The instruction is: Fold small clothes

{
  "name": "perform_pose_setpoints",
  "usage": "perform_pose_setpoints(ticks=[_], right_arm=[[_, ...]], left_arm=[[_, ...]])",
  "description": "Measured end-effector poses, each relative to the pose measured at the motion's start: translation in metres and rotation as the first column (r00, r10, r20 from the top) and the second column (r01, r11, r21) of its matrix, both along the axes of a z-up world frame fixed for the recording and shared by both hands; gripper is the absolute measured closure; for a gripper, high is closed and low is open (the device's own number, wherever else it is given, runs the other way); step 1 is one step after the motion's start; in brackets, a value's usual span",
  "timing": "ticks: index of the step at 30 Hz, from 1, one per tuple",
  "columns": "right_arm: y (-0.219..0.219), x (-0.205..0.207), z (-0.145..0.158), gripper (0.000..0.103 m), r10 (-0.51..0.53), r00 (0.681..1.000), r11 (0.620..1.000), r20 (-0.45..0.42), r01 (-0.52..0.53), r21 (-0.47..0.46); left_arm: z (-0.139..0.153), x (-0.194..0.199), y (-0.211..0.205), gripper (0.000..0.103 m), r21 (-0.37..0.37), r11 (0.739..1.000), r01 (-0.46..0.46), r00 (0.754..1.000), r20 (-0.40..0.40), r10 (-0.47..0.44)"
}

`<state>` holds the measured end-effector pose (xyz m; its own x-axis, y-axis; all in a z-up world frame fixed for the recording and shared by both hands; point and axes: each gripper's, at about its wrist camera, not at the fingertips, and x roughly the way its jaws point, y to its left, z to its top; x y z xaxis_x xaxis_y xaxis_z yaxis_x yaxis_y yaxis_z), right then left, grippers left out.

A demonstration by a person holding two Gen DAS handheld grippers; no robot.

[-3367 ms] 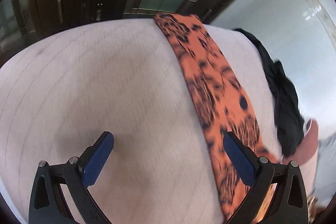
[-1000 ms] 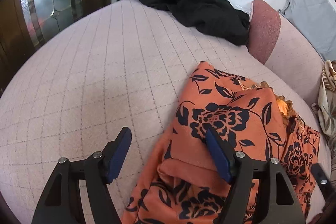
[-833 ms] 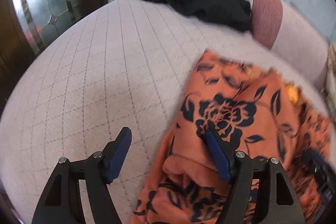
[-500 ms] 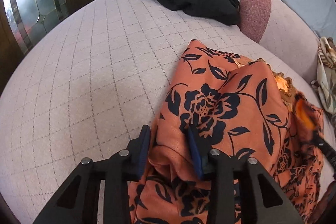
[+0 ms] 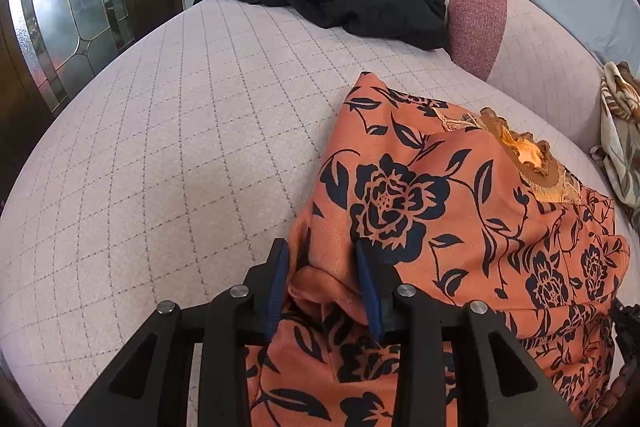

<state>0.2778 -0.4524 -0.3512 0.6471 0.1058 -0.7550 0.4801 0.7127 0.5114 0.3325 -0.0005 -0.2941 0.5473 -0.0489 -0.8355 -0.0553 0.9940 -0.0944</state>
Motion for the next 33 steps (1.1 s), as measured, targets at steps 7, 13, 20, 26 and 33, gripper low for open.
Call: perform_pose_setpoints(ticks=[7, 13, 20, 26, 33], right_arm=[[-0.017, -0.011, 0.018, 0.091, -0.018, 0.994, 0.999, -0.112, 0.013, -0.052], [-0.002, -0.01, 0.062, 0.091, 0.01, 0.995, 0.99, 0.1, 0.004, -0.139], [0.019, 0.042, 0.041, 0.091, 0.132, 0.987, 0.985, 0.089, -0.121, -0.119], [0.007, 0.048, 0.023, 0.091, 0.052, 0.996, 0.993, -0.076, -0.059, -0.098], [0.091, 0.073, 0.086, 0.091, 0.304, 0.941, 0.953, 0.147, -0.3, -0.05]], left_arm=[[0.006, -0.003, 0.003, 0.067, 0.009, 1.0, -0.015, 1.0, 0.007, 0.015], [0.022, -0.012, 0.004, 0.067, 0.031, 0.998, -0.049, 0.995, 0.094, 0.045], [0.023, -0.011, 0.001, 0.064, 0.033, 0.998, -0.045, 0.993, 0.106, 0.041], [0.003, 0.002, 0.012, 0.037, 0.018, 0.991, -0.132, 0.991, -0.013, 0.132], [0.011, 0.0, 0.024, 0.037, -0.025, 0.986, -0.164, 0.986, -0.002, 0.164]])
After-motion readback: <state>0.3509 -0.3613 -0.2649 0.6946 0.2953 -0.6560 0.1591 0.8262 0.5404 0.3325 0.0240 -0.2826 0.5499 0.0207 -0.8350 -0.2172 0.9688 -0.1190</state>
